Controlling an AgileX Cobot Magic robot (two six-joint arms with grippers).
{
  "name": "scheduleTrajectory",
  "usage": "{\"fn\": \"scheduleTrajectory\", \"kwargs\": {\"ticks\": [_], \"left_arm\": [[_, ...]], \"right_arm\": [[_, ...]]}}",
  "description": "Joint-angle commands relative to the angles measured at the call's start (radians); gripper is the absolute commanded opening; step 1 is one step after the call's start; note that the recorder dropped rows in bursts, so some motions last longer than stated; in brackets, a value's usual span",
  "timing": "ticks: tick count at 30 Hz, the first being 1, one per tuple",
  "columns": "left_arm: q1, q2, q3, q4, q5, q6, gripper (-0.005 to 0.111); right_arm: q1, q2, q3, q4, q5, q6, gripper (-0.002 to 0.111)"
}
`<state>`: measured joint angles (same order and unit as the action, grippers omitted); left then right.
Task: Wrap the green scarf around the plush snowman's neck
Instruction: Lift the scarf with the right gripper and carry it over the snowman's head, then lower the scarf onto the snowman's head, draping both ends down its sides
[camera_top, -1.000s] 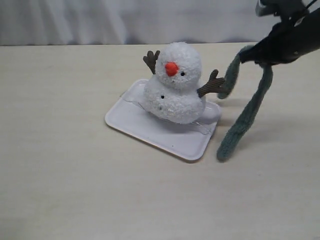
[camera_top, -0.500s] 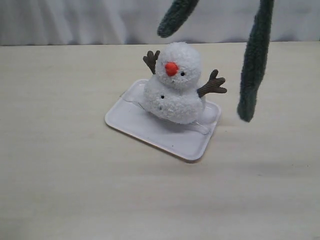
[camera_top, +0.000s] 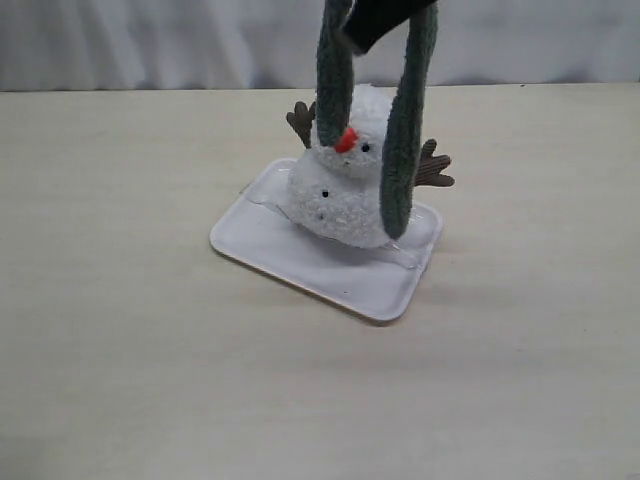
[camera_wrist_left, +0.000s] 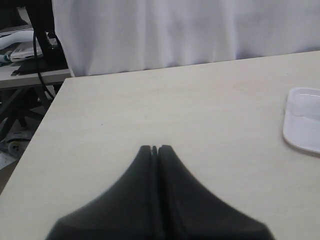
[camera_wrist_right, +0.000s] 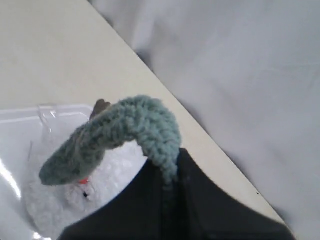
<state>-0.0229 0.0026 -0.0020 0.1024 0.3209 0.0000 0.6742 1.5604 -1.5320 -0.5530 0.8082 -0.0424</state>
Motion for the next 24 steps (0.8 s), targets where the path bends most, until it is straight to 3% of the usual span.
{"fn": "scheduleTrajectory", "kwargs": {"ticks": [1,14,24], "left_arm": [[0.004,-0.003,0.002,0.003,-0.012,0.0,0.0],[0.004,-0.003,0.002,0.003,-0.012,0.0,0.0],[0.004,-0.003,0.002,0.003,-0.012,0.0,0.0]], "right_arm": [[0.002,0.126,-0.003,-0.176,-0.032,0.006,0.004],[0.002,0.34,-0.003,-0.489,-0.26,0.006,0.004],[-0.026,0.364,-0.003,-0.536,-0.153,0.006,0.004]]}}
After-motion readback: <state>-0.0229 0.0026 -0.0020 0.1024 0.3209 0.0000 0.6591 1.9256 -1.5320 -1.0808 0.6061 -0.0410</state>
